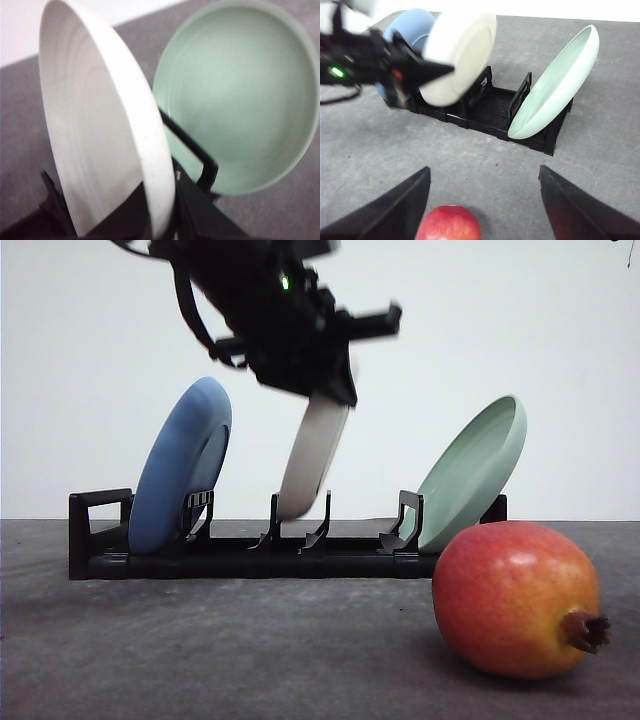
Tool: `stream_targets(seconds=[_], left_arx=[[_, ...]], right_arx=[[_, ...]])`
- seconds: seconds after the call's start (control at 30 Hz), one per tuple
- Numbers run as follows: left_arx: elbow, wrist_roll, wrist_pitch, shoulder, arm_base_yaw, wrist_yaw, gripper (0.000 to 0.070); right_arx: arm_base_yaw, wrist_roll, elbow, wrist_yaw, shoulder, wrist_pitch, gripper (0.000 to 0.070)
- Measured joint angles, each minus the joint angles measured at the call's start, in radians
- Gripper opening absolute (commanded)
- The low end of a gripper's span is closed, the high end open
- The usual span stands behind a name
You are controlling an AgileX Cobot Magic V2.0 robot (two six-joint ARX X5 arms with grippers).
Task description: Place pomegranate in white plate
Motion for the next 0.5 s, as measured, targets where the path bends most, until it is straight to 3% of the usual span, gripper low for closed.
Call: stream_targets(seconds=[0.27,0.5], left_arx=[[0.0,-0.04,-0.081,-0.148,0.0,0.048,0.0009],[-0.013,-0.14,-0.164,-0.309,-0.005,0.118,0.0009]], right_arx=[[0.0,0.0,0.0,0.0,0.0,0.0,0.044],[0.0,0.0,0.0,0.0,0.0,0.0,0.0439]])
